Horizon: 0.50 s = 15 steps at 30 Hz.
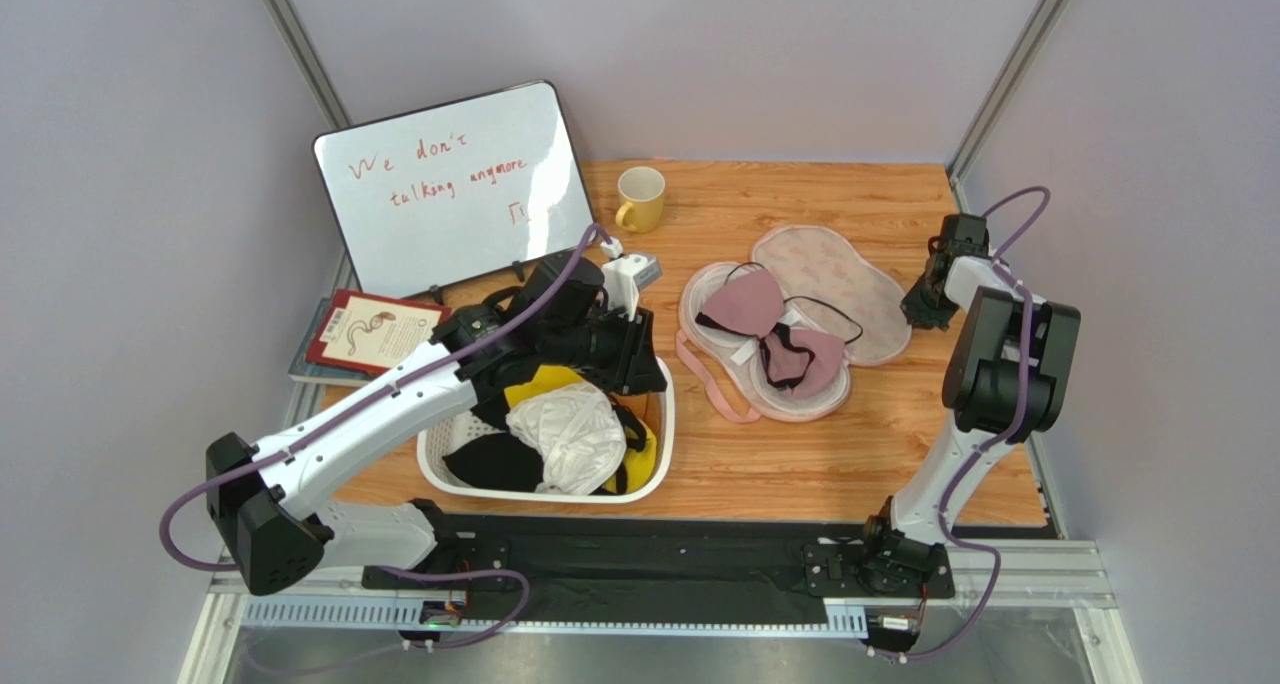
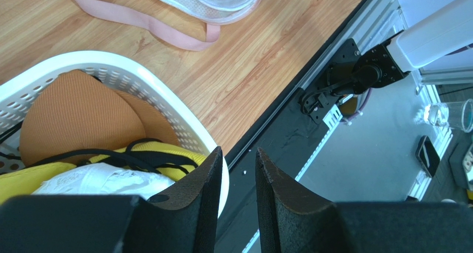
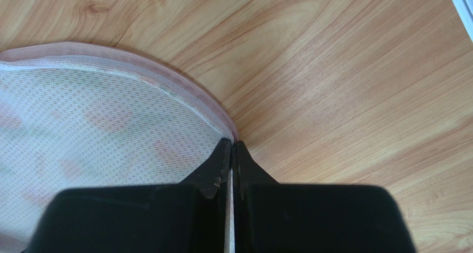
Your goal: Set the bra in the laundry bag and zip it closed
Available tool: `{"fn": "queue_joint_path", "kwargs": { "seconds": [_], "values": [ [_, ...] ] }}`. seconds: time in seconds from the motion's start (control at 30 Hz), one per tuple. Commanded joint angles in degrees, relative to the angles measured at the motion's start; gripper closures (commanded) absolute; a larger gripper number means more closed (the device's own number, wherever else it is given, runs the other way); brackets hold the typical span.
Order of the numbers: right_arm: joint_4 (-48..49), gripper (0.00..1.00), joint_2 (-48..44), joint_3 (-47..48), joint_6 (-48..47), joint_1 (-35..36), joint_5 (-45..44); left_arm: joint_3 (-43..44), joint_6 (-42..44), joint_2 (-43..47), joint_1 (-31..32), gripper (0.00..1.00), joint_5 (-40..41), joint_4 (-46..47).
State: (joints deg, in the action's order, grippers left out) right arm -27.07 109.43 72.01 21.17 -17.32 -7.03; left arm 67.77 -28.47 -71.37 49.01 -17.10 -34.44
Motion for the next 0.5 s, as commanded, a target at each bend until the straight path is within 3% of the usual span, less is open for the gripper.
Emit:
{"fn": "queue_joint_path", "kwargs": {
  "seconds": [0.0,0.23,0.47],
  "values": [
    [1.67,1.00,-4.04,-1.34,1.06,-0.17,-1.94,3.16,-1.06,-1.22,-0.06,0.66,-2.05,1.48],
    [-1.41,1.00,-13.96,-2.83,1.68,3.60,-8.70,7.46,-4.04,-5.61,0.03,0.66,-2.49,0.77],
    [-2.55,1.00,-20.38,-5.03,3.52,7.30,-12.84,12.21,-8.62,-10.27,0.29,0.53,-3.99,1.56]
  ]
}}
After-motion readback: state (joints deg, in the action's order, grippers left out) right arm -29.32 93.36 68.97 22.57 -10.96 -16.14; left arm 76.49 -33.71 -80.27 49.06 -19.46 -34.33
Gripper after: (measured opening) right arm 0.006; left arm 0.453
